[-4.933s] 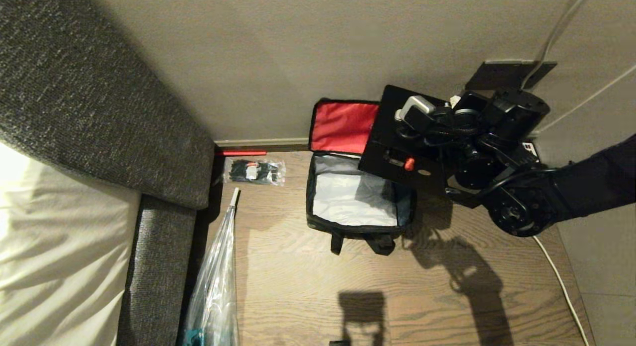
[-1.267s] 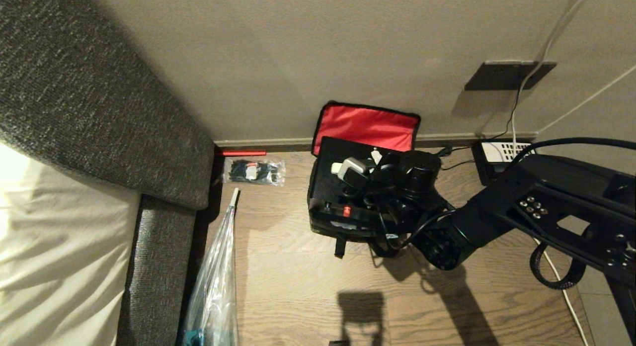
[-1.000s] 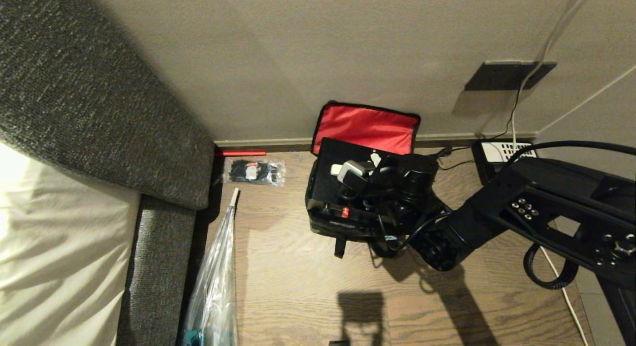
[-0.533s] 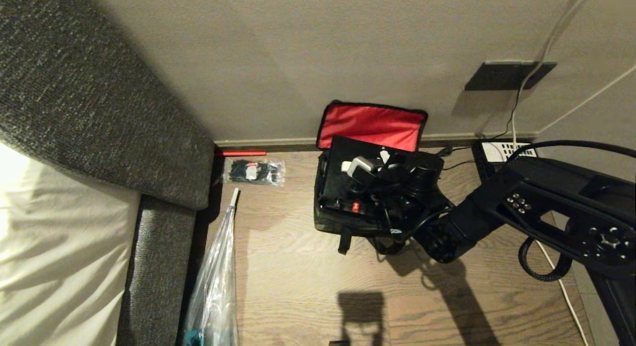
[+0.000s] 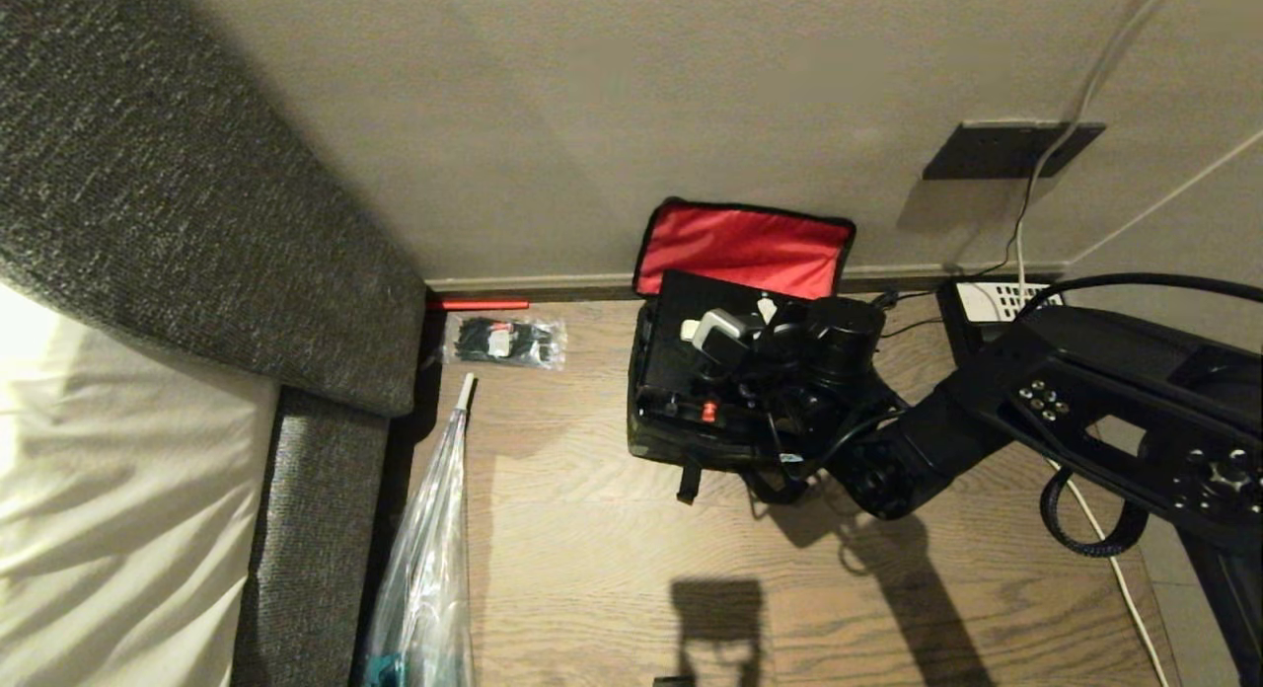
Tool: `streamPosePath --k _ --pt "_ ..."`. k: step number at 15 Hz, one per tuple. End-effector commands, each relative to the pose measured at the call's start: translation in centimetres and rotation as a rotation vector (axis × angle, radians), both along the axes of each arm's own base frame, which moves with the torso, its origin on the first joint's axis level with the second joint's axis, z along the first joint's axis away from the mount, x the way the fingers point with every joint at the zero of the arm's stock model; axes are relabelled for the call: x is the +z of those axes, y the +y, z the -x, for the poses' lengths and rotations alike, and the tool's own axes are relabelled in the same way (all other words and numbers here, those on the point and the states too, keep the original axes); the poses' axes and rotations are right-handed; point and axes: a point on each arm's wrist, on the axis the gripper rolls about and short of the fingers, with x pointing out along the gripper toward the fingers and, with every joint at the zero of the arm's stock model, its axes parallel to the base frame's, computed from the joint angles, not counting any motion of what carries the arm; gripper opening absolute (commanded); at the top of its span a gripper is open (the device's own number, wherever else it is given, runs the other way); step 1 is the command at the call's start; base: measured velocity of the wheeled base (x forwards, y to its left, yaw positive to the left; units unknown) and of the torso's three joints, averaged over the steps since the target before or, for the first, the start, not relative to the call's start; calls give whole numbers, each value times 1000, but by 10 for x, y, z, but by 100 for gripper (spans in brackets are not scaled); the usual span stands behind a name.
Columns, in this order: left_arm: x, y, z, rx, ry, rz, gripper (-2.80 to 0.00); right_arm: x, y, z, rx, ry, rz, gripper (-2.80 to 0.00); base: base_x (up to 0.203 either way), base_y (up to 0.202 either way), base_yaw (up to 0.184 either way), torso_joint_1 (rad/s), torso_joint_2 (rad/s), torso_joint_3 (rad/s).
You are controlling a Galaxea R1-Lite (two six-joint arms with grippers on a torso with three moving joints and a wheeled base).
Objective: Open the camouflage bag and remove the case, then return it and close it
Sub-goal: Place the black box back
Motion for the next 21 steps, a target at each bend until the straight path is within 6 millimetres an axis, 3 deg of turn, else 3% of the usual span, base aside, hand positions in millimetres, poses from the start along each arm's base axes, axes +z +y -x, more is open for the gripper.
streamPosePath --k 1,8,21 --pt "0 0 0 0 0 1 -280 -12 2 -6 -7 1 8 -280 0 0 0 0 0 0" --pt "0 0 0 1 2 0 -280 -37 -6 -29 -40 7 9 -280 0 0 0 0 0 0" --pt "0 0 -1 1 8 0 -280 -75 -1 -44 -41 45 8 -280 0 0 0 0 0 0"
